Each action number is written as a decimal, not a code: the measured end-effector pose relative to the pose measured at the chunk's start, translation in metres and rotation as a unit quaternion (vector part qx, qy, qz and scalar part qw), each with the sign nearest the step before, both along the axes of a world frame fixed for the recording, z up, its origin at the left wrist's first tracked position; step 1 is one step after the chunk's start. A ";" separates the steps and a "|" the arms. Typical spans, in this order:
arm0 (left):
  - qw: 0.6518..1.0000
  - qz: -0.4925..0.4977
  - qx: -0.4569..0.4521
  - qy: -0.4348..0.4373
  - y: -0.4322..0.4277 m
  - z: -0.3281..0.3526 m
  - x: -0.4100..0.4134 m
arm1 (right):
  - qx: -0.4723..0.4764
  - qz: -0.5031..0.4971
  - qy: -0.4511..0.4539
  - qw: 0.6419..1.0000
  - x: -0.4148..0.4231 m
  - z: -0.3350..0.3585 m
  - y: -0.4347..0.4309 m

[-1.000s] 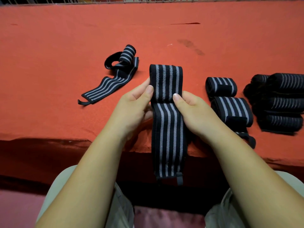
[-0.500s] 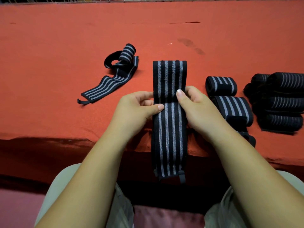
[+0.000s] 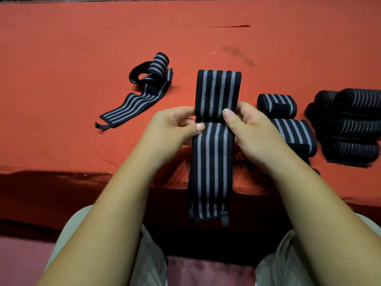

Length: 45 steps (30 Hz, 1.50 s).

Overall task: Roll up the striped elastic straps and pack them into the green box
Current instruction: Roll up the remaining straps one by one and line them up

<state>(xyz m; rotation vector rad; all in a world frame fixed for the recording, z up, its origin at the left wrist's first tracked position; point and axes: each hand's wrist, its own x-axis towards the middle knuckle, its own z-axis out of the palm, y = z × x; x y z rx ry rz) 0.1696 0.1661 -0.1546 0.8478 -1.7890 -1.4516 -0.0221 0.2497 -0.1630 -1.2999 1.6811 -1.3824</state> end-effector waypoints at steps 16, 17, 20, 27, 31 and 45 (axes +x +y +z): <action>0.975 -0.128 0.162 0.077 0.021 -0.016 -0.005 | -0.048 -0.061 -0.012 0.997 -0.002 0.002 0.002; 0.973 -0.137 0.165 0.089 0.021 -0.016 -0.005 | -0.049 -0.059 -0.019 0.997 -0.002 0.002 0.004; 0.968 -0.149 0.172 0.106 0.022 -0.016 -0.006 | -0.054 -0.062 -0.026 0.996 -0.004 0.002 0.007; 0.978 -0.175 0.065 -0.095 0.031 -0.014 0.006 | -0.063 -0.068 -0.016 0.996 -0.009 0.006 0.012; 0.986 -0.140 0.054 -0.073 0.039 -0.011 0.007 | -0.062 -0.049 -0.022 0.997 -0.011 0.007 0.015; 0.990 0.107 -0.052 0.073 0.038 -0.018 -0.018 | -0.011 -0.014 0.015 1.000 0.004 0.007 0.019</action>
